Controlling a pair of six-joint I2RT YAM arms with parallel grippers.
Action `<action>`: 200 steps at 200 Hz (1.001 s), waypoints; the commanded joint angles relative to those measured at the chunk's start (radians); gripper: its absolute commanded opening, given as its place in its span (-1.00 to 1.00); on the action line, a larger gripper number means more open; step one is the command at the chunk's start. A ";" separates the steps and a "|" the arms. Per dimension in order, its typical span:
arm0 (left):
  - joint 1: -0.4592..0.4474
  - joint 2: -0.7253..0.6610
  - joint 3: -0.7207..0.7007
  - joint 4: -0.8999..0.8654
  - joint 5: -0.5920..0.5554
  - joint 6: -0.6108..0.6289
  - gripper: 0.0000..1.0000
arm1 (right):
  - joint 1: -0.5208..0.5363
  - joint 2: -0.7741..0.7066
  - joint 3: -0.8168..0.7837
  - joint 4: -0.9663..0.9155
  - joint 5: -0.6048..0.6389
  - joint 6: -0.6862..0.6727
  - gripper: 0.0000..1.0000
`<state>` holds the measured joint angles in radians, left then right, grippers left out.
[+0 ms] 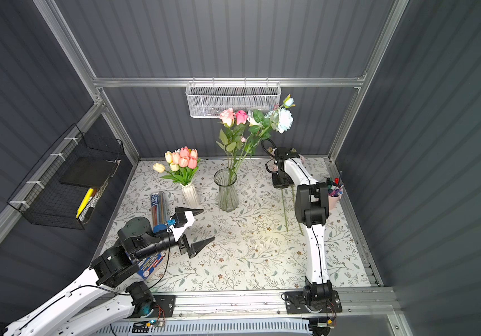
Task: Pick out pink flowers from the vase
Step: Place the flower at the center of the board.
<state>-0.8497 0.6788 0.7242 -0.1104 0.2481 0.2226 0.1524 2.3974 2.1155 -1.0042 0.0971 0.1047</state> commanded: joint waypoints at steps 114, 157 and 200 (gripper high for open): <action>-0.004 0.011 -0.014 0.006 0.008 0.020 0.98 | -0.008 0.048 0.050 -0.033 0.015 0.051 -0.36; -0.005 0.007 -0.015 0.006 0.008 0.020 0.99 | -0.015 0.063 0.030 -0.043 0.015 0.072 -0.40; -0.004 0.002 -0.014 0.006 0.005 0.020 0.98 | -0.061 0.072 0.020 -0.041 -0.076 0.200 -0.62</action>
<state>-0.8497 0.6910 0.7242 -0.1108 0.2478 0.2264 0.1299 2.4306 2.1460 -1.0222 0.0860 0.2016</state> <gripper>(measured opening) 0.992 0.215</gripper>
